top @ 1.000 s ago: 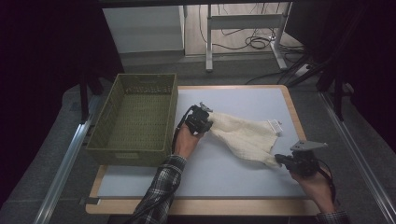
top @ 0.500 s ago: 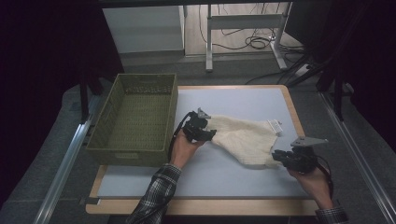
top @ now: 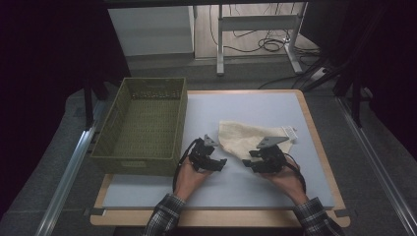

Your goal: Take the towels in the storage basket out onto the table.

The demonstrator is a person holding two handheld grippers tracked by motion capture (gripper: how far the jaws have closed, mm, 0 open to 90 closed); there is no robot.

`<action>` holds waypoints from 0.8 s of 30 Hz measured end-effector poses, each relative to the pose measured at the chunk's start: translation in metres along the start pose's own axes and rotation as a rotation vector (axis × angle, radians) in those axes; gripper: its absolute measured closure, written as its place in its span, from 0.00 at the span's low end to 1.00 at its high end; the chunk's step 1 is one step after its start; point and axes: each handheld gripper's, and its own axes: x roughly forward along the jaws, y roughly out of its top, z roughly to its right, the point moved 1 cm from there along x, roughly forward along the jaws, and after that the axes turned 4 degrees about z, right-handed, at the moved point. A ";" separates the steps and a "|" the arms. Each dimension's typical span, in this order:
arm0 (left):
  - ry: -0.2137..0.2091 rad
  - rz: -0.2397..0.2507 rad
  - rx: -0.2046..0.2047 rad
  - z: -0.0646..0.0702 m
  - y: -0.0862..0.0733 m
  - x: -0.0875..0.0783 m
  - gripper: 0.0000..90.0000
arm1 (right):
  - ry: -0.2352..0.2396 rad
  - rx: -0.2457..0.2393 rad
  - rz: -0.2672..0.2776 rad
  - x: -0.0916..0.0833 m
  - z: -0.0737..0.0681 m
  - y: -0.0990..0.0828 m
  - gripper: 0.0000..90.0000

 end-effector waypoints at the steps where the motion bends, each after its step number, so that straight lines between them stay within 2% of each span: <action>1: 0.008 -0.002 0.005 0.002 -0.004 0.000 0.22 | -0.001 -0.012 -0.013 0.007 -0.001 0.001 0.54; 2: 0.011 -0.005 0.009 0.004 -0.006 0.000 0.22 | -0.015 -0.027 -0.030 0.014 -0.002 0.001 0.55; 3: 0.017 -0.016 0.018 0.006 -0.011 0.002 0.21 | -0.065 -0.060 -0.076 0.026 -0.003 0.000 0.73; 4: 0.017 -0.016 0.018 0.006 -0.011 0.002 0.20 | -0.065 -0.060 -0.076 0.026 -0.003 0.000 0.73; 5: 0.018 0.005 0.015 0.007 -0.013 0.004 0.19 | -0.091 -0.075 -0.111 0.032 -0.002 0.001 0.92; 6: 0.018 0.005 0.015 0.007 -0.013 0.004 0.19 | -0.091 -0.075 -0.111 0.032 -0.002 0.001 0.92; 7: 0.021 0.014 0.020 0.007 -0.014 0.004 0.19 | -0.075 -0.065 -0.111 0.031 0.000 0.007 0.97; 9: 0.023 0.024 0.023 0.007 -0.015 0.004 0.18 | -0.074 -0.064 -0.105 0.028 0.001 0.011 0.97; 10: 0.024 0.025 0.023 0.007 -0.016 0.004 0.18 | -0.081 -0.049 -0.065 0.017 0.008 0.025 0.98; 12: 0.022 0.025 0.025 0.007 -0.016 0.004 0.18 | -0.092 -0.027 -0.041 0.009 0.017 0.034 0.98; 15: 0.024 0.027 0.026 0.007 -0.016 0.005 0.18 | -0.146 0.006 -0.041 0.001 0.042 0.041 0.97; 16: 0.024 0.027 0.026 0.007 -0.016 0.005 0.18 | -0.146 0.006 -0.041 0.001 0.042 0.041 0.97; 18: 0.025 0.027 0.025 0.007 -0.016 0.005 0.18 | -0.136 0.074 -0.057 0.001 0.064 0.033 0.96; 19: 0.024 0.030 0.025 0.007 -0.016 0.005 0.18 | -0.163 0.100 -0.086 0.004 0.076 0.024 0.93; 21: 0.025 0.030 0.025 0.007 -0.016 0.005 0.18 | -0.180 0.132 -0.113 0.007 0.086 0.013 0.85; 24: 0.025 0.028 0.022 0.008 -0.016 0.005 0.18 | -0.187 0.165 -0.111 0.002 0.092 0.007 0.78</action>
